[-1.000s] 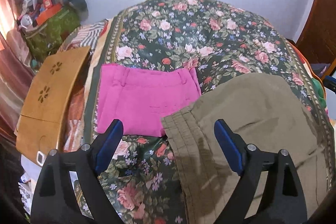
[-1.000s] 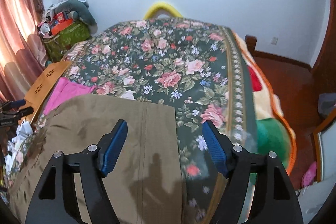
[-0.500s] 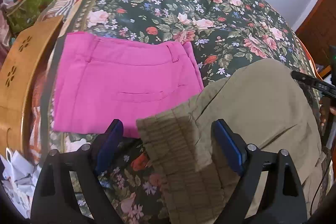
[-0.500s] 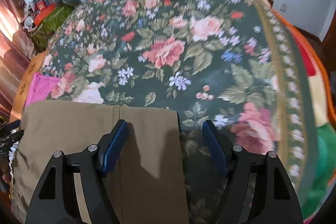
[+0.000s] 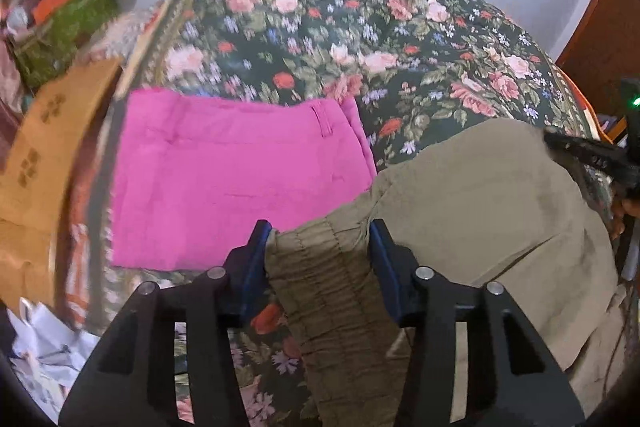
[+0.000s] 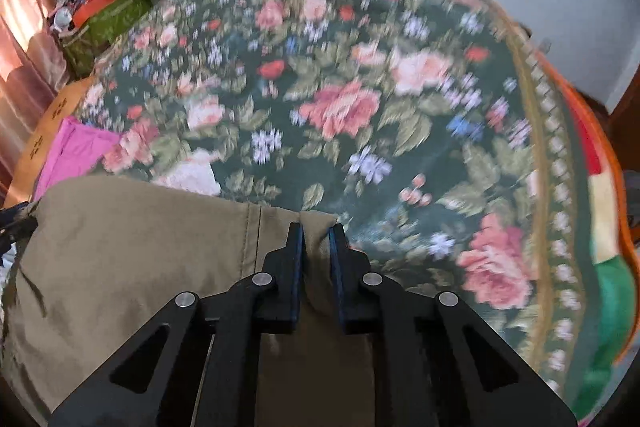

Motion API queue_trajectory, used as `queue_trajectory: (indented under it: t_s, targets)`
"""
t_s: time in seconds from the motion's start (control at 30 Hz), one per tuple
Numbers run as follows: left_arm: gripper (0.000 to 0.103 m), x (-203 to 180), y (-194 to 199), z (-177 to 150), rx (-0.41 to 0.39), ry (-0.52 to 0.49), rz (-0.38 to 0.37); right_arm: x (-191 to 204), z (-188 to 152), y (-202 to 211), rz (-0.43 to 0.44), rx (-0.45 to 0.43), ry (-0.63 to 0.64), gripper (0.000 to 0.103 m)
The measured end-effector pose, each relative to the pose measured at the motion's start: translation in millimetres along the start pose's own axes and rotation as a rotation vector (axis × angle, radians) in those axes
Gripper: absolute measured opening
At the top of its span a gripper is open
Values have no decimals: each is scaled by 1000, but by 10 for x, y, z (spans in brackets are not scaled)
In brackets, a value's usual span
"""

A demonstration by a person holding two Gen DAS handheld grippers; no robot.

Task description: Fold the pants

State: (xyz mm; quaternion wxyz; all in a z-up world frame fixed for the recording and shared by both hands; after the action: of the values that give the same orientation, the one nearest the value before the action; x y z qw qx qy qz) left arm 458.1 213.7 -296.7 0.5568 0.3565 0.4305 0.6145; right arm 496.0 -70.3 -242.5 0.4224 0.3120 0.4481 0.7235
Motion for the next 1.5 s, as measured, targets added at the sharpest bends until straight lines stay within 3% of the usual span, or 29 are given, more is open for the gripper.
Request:
queue_trajectory:
  t_s: [0.3,0.47,0.63,0.87,1.23,1.5]
  targets:
    - [47,-219,828,203,-177,-63,71,-112,340,1192,-32,-247,-30,11]
    - [47,-336,1214,249,-236,-80,66,-49,267,1799,-30,-342,-31,10]
    - [47,-434,1418,93,-248,-111,63,-5,-102,2095,-28,-367,-17,10]
    - [47,-538,1671,-394,-265,-149,57,77,-695,2323,24,-384,-31,10]
    - [47,-526,1873,-1210,-260,-177,75,375,-1511,2496,45,-370,22,10]
    - [45,-483,1818,-1695,-219,-170,65,514,-2059,2363,17,-317,59,11]
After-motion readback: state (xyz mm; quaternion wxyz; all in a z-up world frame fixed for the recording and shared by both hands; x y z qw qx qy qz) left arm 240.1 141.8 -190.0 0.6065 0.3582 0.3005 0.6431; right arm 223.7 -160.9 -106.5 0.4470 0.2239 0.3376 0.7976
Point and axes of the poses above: each gripper's, at about its wrist camera, not at the fingertips, and y roughly against the way its jaws point, x to its left, z to its top, the point moved 5 cm from there along -y, roughly the way its jaws point, and after that the axes turned 9 degrees about x, right-handed, at the moved point
